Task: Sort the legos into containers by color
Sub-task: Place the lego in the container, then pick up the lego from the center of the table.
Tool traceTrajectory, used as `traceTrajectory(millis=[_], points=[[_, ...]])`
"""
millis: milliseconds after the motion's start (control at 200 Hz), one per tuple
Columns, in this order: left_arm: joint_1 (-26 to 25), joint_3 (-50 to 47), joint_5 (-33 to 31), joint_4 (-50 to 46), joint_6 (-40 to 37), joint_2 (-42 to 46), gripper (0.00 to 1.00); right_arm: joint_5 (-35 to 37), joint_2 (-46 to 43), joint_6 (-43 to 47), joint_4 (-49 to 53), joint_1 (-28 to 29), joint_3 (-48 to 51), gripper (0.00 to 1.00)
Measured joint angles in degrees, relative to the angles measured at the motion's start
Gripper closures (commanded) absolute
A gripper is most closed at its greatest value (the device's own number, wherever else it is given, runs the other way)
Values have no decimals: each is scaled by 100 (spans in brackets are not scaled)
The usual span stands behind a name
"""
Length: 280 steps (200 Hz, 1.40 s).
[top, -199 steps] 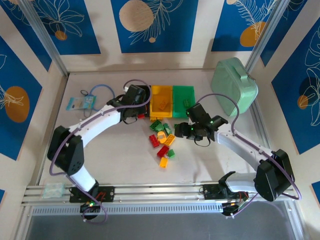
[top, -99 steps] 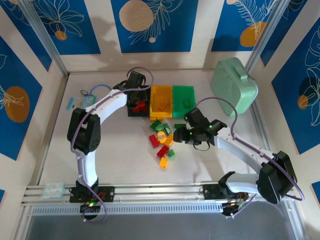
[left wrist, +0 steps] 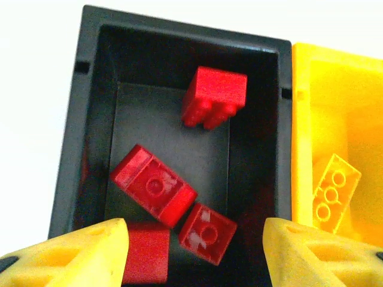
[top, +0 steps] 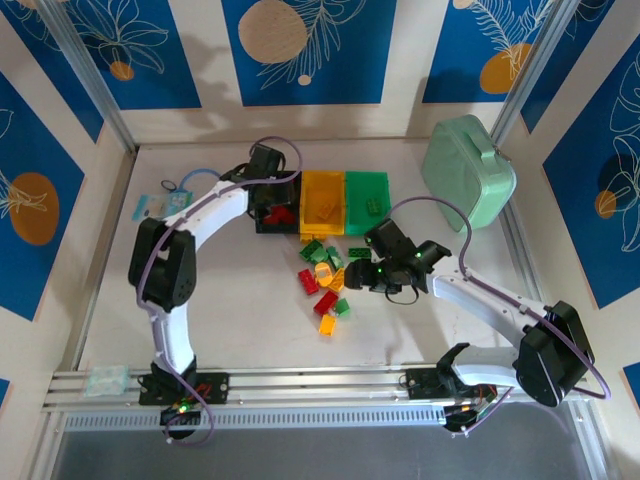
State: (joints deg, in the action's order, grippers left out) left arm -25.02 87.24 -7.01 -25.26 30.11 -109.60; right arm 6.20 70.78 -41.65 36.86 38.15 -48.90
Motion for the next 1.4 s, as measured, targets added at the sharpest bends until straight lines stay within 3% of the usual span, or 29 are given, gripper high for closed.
traceTrajectory(millis=[375,670,1116,1401], points=[[-120,-2413,55,643,297,2496,38,-46,870,-42,9,-2,-391,37],[-326,-3469,-59,603,302,3891,37,-66,1849,-107,-2,-2,-1032,40],[-505,-4684,-118,304,553,5136,37,-13,2706,-321,76,11,-1377,44],[-553,-4898,-120,212,708,5394,36,-20,3112,-452,-31,94,-1436,47]])
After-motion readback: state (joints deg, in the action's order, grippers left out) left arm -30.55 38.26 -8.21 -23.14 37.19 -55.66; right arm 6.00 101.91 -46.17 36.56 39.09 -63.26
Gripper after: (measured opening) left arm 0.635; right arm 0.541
